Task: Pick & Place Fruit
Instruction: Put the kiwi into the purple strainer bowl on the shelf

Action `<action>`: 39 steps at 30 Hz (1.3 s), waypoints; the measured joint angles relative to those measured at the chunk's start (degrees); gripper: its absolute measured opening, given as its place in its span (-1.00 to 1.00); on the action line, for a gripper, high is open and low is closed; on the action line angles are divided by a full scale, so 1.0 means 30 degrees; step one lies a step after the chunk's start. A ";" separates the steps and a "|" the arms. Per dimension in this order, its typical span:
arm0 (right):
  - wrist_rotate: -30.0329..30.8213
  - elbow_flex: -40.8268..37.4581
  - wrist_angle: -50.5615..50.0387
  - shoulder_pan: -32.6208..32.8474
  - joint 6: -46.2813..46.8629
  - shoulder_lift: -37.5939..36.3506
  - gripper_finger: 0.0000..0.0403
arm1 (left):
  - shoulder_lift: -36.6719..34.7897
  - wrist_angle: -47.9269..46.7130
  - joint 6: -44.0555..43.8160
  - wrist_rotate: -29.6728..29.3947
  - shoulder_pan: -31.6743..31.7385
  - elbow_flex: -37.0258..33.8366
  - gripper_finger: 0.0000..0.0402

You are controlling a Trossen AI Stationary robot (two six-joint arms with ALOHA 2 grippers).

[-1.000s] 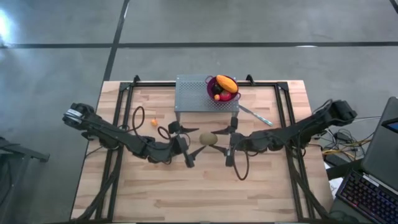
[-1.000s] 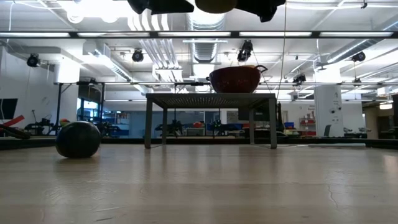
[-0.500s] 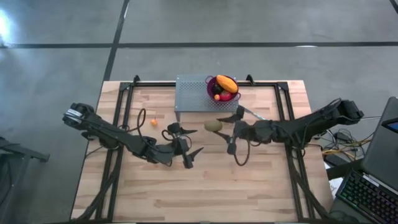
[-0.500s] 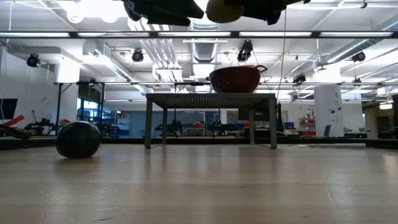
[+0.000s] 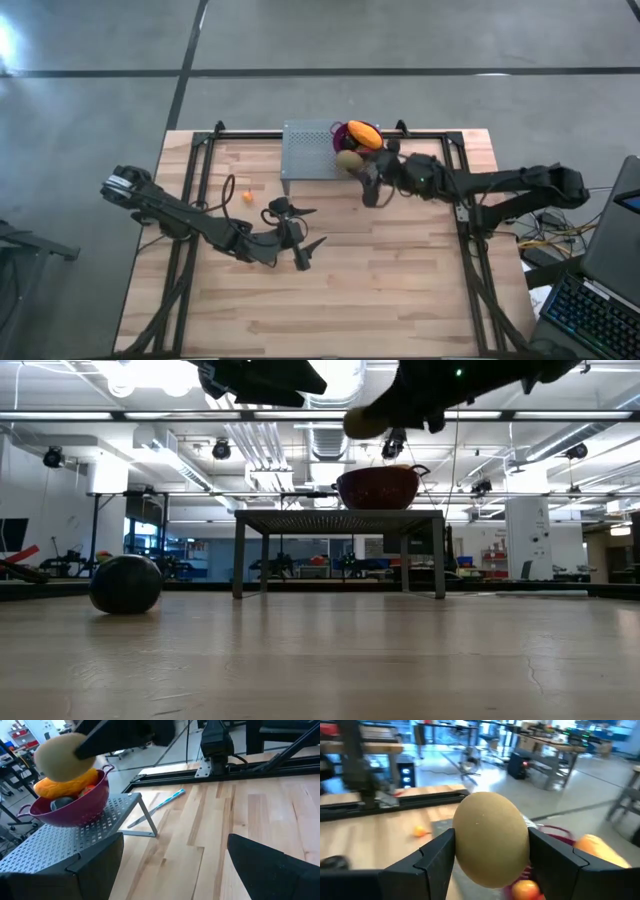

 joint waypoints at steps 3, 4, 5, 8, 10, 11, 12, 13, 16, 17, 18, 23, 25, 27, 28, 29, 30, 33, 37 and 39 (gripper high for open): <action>-0.0016 0.0000 0.0044 -0.0968 0.0211 0.0149 0.12 | 0.0007 -0.0007 -0.0006 0.0000 0.0000 0.0000 0.79; -0.0020 0.0000 0.0044 -0.1174 0.0397 0.0153 0.12 | 0.0007 -0.0007 0.0000 0.0000 0.0013 0.0000 0.79; -0.0018 0.0000 0.0053 -0.1299 0.0500 0.0154 0.11 | 0.0007 -0.0007 -0.0001 0.0000 0.0020 0.0000 0.79; -0.0021 0.0007 0.0066 -0.1573 0.0267 0.0263 0.12 | 0.0015 -0.0007 0.0000 0.0000 0.0072 0.0000 0.79; -0.0058 0.0007 0.0092 -0.1834 0.0118 0.0401 0.13 | 0.0015 -0.0007 0.0000 0.0000 0.0128 0.0000 0.79; -0.0045 0.0032 0.0217 -0.1940 0.0127 0.0562 0.13 | 0.0015 -0.0007 0.0000 0.0000 0.0131 0.0000 0.79; -0.0037 0.0044 0.0191 -0.2104 0.0140 0.0698 0.13 | 0.0015 -0.0007 0.0000 0.0000 0.0131 0.0000 0.79; -0.0025 0.0023 0.0073 -0.2259 0.0124 0.0888 0.13 | 0.0015 -0.0012 -0.0002 0.0000 0.0131 -0.0002 0.79; -0.0019 0.0081 0.0110 -0.2562 -0.0151 0.1577 0.12 | 0.0022 -0.0059 -0.0235 0.0007 0.0131 -0.0007 0.79; -0.0047 0.0155 0.0093 -0.2666 -0.0270 0.1764 0.11 | 0.0022 -0.0065 -0.0308 0.0007 0.0131 -0.0007 0.79; -0.0045 0.0282 0.0081 -0.2751 -0.0388 0.1969 0.12 | 0.0022 -0.0071 -0.0319 0.0007 0.0131 -0.0007 0.79; -0.0013 0.0908 0.0066 -0.2997 -0.0621 0.2390 0.15 | 0.0022 -0.0182 -0.0320 0.0007 0.0131 -0.0036 0.79; -0.0023 0.1148 -0.0028 -0.2999 -0.0671 0.2433 0.14 | 0.0022 -0.0182 -0.0320 0.0007 0.0131 -0.0036 0.79; -0.0028 0.1363 -0.0510 -0.3014 -0.0742 0.2510 0.12 | 0.0022 -0.0182 -0.0320 0.0007 0.0131 -0.0036 0.79; -0.0027 0.1419 -0.0708 -0.3045 -0.0782 0.2525 0.11 | 0.0022 -0.0182 -0.0324 0.0007 0.0131 -0.0038 0.79; -0.0020 0.1472 -0.0940 -0.3074 -0.0796 0.2528 0.11 | 0.0022 -0.0182 -0.0329 0.0007 0.0131 -0.0036 0.79; -0.0020 0.1507 -0.1066 -0.3084 -0.0779 0.2528 0.11 | 0.0022 -0.0182 -0.0335 0.0007 0.0131 -0.0036 0.79; -0.0013 0.1523 -0.1425 -0.3184 -0.0771 0.2521 0.12 | 0.0022 -0.0179 -0.0348 0.0007 0.0131 -0.0038 0.79; -0.0013 0.1523 -0.1736 -0.3549 -0.0557 0.2521 0.15 | 0.0022 -0.0175 -0.0350 0.0007 0.0131 -0.0041 0.79; 0.0002 0.1523 -0.1925 -0.3729 -0.0516 0.2521 0.14 | 0.0022 -0.0167 -0.0350 0.0007 0.0131 -0.0040 0.79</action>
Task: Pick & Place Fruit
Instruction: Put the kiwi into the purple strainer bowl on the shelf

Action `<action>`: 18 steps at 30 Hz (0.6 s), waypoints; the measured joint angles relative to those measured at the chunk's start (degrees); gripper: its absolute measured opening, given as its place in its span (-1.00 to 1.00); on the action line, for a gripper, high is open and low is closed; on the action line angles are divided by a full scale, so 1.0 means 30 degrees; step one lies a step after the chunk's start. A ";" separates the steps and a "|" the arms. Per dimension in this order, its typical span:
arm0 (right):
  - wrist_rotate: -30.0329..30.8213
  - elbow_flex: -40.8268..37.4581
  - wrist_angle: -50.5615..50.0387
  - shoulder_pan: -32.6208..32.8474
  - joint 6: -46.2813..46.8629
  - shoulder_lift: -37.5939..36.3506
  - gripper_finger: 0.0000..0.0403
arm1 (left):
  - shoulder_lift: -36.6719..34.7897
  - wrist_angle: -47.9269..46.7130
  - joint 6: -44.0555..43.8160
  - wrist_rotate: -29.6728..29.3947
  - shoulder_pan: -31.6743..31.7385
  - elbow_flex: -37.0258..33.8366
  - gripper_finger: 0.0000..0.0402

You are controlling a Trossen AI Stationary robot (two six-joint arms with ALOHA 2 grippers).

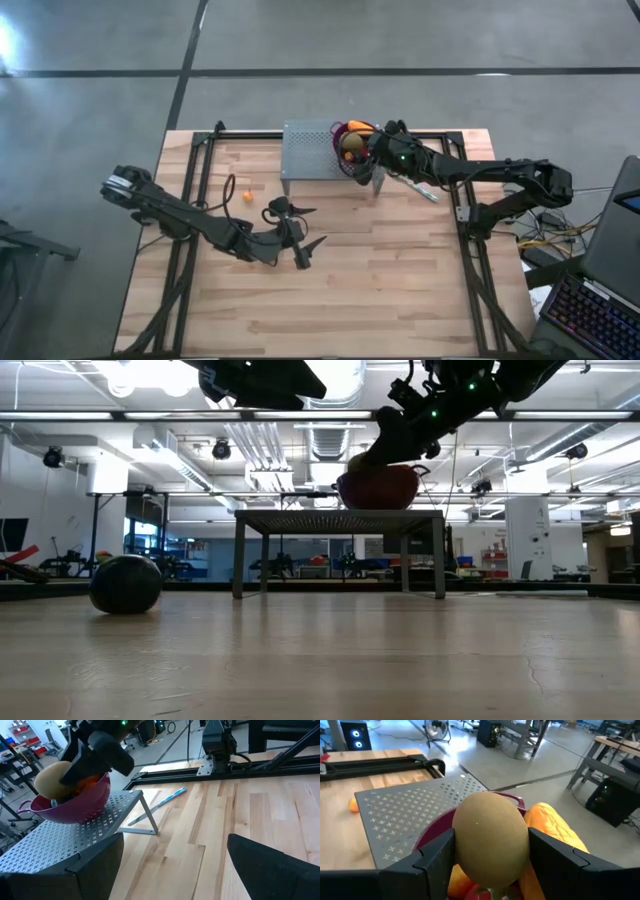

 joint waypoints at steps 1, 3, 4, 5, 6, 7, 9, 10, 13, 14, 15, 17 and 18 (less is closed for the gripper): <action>0.0001 0.0000 -0.0082 -0.0030 0.0007 0.0000 0.13 | 0.0000 0.0000 0.0000 0.0000 0.0000 -0.0003 0.79; -0.0011 0.0000 -0.0220 -0.0033 0.0029 0.0000 0.11 | 0.0000 0.0000 0.0000 0.0000 0.0000 -0.0001 0.79; -0.0021 0.0000 -0.0321 -0.0033 0.0025 0.0000 0.11 | 0.0000 0.0007 0.0000 0.0000 0.0000 -0.0001 0.79; -0.0030 0.0000 -0.0452 -0.0033 0.0033 0.0000 0.11 | 0.0000 0.0011 0.0000 0.0000 0.0000 0.0004 0.79; -0.0028 0.0000 -0.0590 -0.0033 0.0058 0.0000 0.11 | 0.0000 0.0018 0.0000 0.0000 0.0000 -0.0004 0.79; -0.0022 0.0000 -0.0668 -0.0033 0.0073 0.0000 0.13 | 0.0000 0.0033 0.0000 0.0000 0.0000 -0.0001 0.79; -0.0021 0.0000 -0.0674 -0.0041 0.0079 0.0000 0.18 | 0.0000 0.0051 0.0000 0.0000 0.0000 0.0003 0.79; -0.0022 0.0000 -0.0692 -0.0041 0.0073 0.0000 0.21 | 0.0000 0.0051 0.0000 0.0000 0.0000 -0.0003 0.79; -0.0022 0.0000 -0.0729 -0.0038 0.0076 0.0000 0.30 | 0.0000 0.0047 0.0000 0.0000 0.0000 -0.0004 0.79; -0.0022 0.0000 -0.0736 -0.0033 0.0075 0.0000 0.33 | 0.0000 0.0045 0.0000 0.0000 0.0000 -0.0003 0.79; -0.0022 0.0000 -0.0768 -0.0033 0.0088 0.0000 0.36 | 0.0000 0.0044 0.0000 0.0000 0.0000 -0.0004 0.79; -0.0022 0.0000 -0.0938 -0.0041 0.0380 0.0000 0.41 | 0.0000 0.0044 0.0000 0.0000 0.0000 -0.0003 0.79; -0.0022 0.0000 -0.0966 -0.0033 0.0472 0.0000 0.44 | 0.0000 0.0044 0.0000 0.0000 0.0000 -0.0003 0.79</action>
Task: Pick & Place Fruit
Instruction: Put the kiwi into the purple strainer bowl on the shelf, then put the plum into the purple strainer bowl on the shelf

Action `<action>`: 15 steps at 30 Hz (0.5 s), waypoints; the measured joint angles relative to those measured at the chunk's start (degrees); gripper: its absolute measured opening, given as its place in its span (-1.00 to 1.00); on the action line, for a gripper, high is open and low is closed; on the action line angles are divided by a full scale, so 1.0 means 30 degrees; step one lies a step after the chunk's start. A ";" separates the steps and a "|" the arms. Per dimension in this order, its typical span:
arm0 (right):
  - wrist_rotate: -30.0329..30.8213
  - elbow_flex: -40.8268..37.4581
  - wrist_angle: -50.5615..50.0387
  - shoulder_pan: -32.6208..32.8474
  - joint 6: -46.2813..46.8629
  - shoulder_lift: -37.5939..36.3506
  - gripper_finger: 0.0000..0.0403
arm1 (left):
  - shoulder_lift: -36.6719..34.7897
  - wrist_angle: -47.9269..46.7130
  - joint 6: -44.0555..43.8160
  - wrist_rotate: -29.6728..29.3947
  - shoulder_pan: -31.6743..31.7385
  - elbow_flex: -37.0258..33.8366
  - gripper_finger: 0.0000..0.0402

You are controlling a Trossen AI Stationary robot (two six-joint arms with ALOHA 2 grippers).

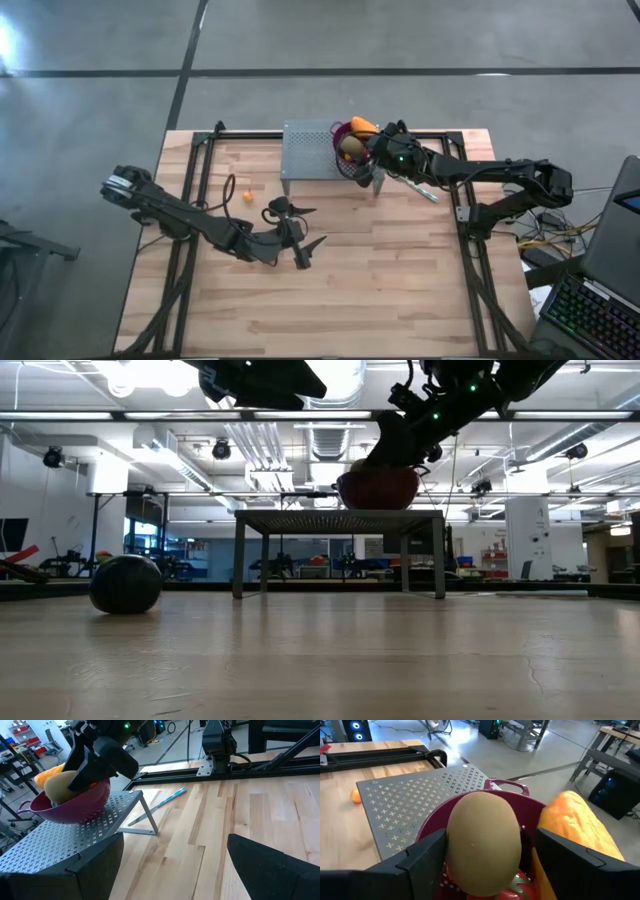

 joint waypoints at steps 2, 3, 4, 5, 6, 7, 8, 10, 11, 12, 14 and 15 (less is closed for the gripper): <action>0.0000 0.0000 0.0018 0.0000 -0.0039 -0.0012 0.49 | 0.0000 -0.0007 0.0002 0.0000 0.0000 0.0000 0.79; 0.0000 0.0000 0.0020 0.0000 -0.0042 -0.0031 0.52 | 0.0000 -0.0007 0.0004 0.0000 0.0000 0.0000 0.79; 0.0000 0.0025 -0.0016 0.0000 -0.0048 -0.0047 0.54 | 0.0000 -0.0010 0.0000 0.0000 0.0000 0.0000 0.79; 0.0000 0.0106 -0.0049 0.0000 -0.0074 -0.0058 0.56 | 0.0000 -0.0015 0.0000 0.0000 0.0000 0.0000 0.79; 0.0000 0.0242 -0.0046 0.0008 -0.0127 -0.0067 0.58 | 0.0000 -0.0015 0.0001 0.0000 0.0000 0.0000 0.79; 0.0000 0.0408 -0.0045 0.0046 -0.0227 -0.0095 0.59 | 0.0000 -0.0015 0.0007 0.0000 0.0000 0.0000 0.79; 0.0000 0.0615 -0.0045 0.0106 -0.0341 -0.0109 0.61 | 0.0000 -0.0021 0.0007 0.0000 0.0000 0.0000 0.79; -0.0015 0.1101 -0.0102 0.0200 -0.0511 -0.0131 0.62 | 0.0000 -0.0034 0.0005 0.0000 0.0000 0.0000 0.79; -0.0019 0.1377 -0.0286 0.0278 -0.0554 -0.0131 0.62 | 0.0000 -0.0055 0.0007 0.0000 0.0000 0.0000 0.79; -0.0030 0.1682 -0.0629 0.0326 -0.0567 -0.0131 0.62 | 0.0000 -0.0058 0.0007 0.0000 0.0000 0.0001 0.79; -0.0058 0.2321 -0.1381 0.0469 -0.0691 -0.0131 0.59 | 0.0000 -0.0058 0.0007 0.0007 0.0000 0.0000 0.79; -0.0058 0.2652 -0.1759 0.0519 -0.0845 -0.0131 0.58 | 0.0000 -0.0058 0.0007 0.0000 0.0000 0.0000 0.79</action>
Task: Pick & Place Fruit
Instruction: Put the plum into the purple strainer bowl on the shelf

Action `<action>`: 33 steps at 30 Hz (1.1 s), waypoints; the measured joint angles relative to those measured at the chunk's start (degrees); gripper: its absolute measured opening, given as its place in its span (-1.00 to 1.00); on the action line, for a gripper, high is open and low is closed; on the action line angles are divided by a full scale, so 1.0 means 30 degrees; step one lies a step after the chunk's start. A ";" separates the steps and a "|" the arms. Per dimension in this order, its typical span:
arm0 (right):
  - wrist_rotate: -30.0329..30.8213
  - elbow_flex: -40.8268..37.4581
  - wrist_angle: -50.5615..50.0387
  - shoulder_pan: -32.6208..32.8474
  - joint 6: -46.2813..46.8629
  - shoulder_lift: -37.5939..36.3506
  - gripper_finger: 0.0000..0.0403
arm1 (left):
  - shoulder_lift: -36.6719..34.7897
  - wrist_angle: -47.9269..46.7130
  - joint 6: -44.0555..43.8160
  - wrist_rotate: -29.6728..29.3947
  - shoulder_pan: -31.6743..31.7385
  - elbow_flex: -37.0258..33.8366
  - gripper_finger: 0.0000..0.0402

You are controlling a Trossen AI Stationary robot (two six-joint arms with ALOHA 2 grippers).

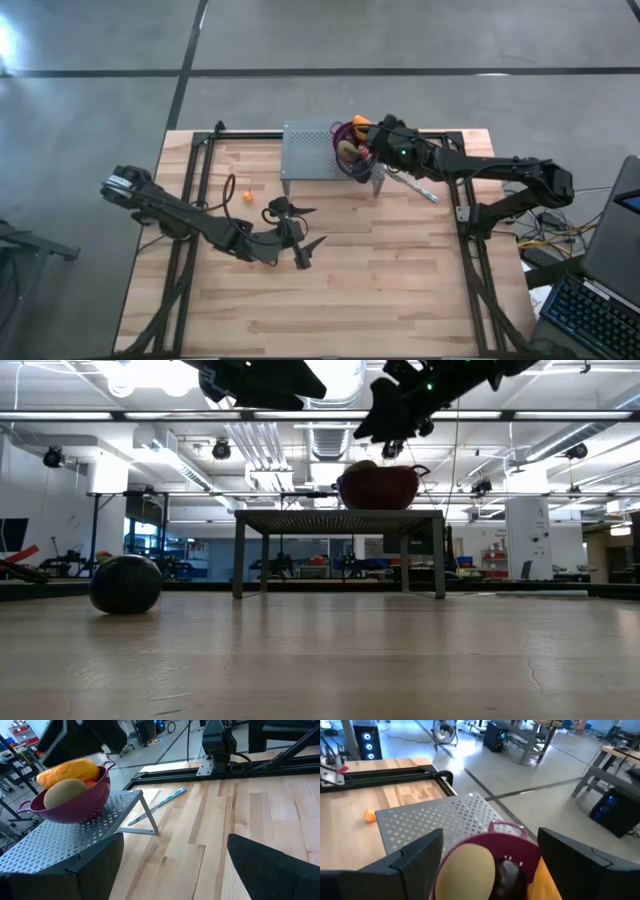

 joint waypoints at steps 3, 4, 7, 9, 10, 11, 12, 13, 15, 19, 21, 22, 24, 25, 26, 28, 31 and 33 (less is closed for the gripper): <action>0.0004 0.1065 -0.1391 0.0183 -0.0133 0.0000 0.51 | 0.0000 0.0005 0.0000 0.0007 0.0000 0.0007 0.79; 0.0004 0.1421 -0.1910 0.0246 -0.0134 0.0000 0.48 | 0.0007 0.0007 0.0000 0.0007 0.0000 0.0000 0.79; 0.0007 0.2467 -0.3529 0.0440 -0.0122 0.0000 0.40 | 0.0007 0.0015 0.0000 0.0007 0.0000 0.0000 0.79; 0.0011 0.3028 -0.4440 0.0584 -0.0117 0.0000 0.34 | 0.0007 0.0015 0.0000 0.0007 0.0000 0.0000 0.79; 0.0000 0.3258 -0.4837 0.0660 -0.0108 0.0000 0.31 | 0.0007 0.0022 0.0000 0.0005 0.0000 0.0003 0.79; 0.0017 0.3444 -0.5143 0.0760 -0.0108 0.0000 0.27 | 0.0007 0.0022 0.0000 0.0007 -0.0002 0.0000 0.79; 0.0015 0.3579 -0.5355 0.0861 -0.0108 0.0000 0.24 | 0.0007 0.0023 0.0000 0.0007 0.0000 0.0000 0.79; 0.0012 0.3694 -0.5547 0.0984 -0.0063 0.0000 0.20 | 0.0007 0.0029 0.0000 0.0002 0.0000 0.0000 0.79; 0.0018 0.3759 -0.5703 0.1291 0.0081 0.0000 0.12 | 0.0007 0.0036 0.0000 0.0007 0.0000 0.0000 0.79; 0.0029 0.3651 -0.5701 0.1978 0.0338 0.0000 -0.05 | 0.0007 0.0066 0.0000 0.0007 -0.0002 0.0004 0.79; 0.0044 0.3443 -0.5676 0.2333 0.0300 0.0000 -0.12 | 0.0007 0.0058 0.0000 0.0007 -0.0001 0.0001 0.79; 0.0044 0.3303 -0.5716 0.2511 0.0310 0.0000 -0.16 | 0.0007 0.0058 0.0000 0.0007 -0.0002 0.0000 0.79; 0.0044 0.3030 -0.5717 0.2873 0.0363 0.0000 -0.24 | 0.0007 0.0058 0.0000 0.0007 0.0000 0.0000 0.79; 0.0051 0.2927 -0.5732 0.3047 0.0387 0.0000 -0.28 | 0.0007 0.0058 0.0000 0.0007 -0.0006 0.0000 0.79; 0.0057 0.2846 -0.5703 0.3240 0.0389 0.0000 -0.32 | 0.0007 0.0053 0.0000 0.0007 -0.0007 0.0000 0.79; 0.0060 0.2696 -0.5758 0.3686 0.0421 -0.0004 -0.40 | 0.0007 0.0051 0.0000 0.0003 -0.0007 0.0000 0.79; 0.0058 0.2472 -0.5884 0.4454 0.0843 -0.0248 -0.51 | 0.0007 0.0036 0.0000 0.0007 0.0000 0.0000 0.79; 0.0058 0.2245 -0.5843 0.5042 0.0898 -0.0615 -0.59 | 0.0007 0.0030 0.0000 0.0007 -0.0007 0.0001 0.79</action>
